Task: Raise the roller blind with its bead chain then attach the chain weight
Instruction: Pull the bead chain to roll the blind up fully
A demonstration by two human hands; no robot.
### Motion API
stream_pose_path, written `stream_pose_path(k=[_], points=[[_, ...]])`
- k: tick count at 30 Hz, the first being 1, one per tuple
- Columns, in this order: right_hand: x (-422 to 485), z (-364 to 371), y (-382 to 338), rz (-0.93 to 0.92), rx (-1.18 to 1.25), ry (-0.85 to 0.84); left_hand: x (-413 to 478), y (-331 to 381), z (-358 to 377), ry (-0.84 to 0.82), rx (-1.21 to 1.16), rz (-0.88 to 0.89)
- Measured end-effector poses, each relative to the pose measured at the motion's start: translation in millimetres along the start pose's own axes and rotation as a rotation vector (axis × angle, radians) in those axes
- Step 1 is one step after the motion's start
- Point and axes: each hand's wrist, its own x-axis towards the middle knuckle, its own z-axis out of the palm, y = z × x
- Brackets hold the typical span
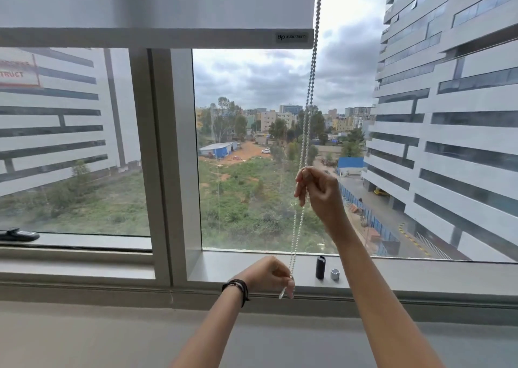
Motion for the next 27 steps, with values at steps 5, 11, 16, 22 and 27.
stream_pose_path(k=[5,11,16,22,27], points=[[-35,3,16,0.055,-0.006,-0.004,-4,-10,12,-0.053,0.085,-0.078],[-43,-3,16,0.066,-0.032,-0.010,-7,1,5,0.012,0.082,-0.055],[-46,-15,14,0.061,-0.021,0.025,-3,25,-18,0.149,-0.052,-0.051],[-49,-40,15,0.159,0.030,0.140,-2,83,-52,0.514,-0.073,0.107],[-49,-45,11,0.131,0.023,0.130,6,166,-76,0.666,-0.334,0.369]])
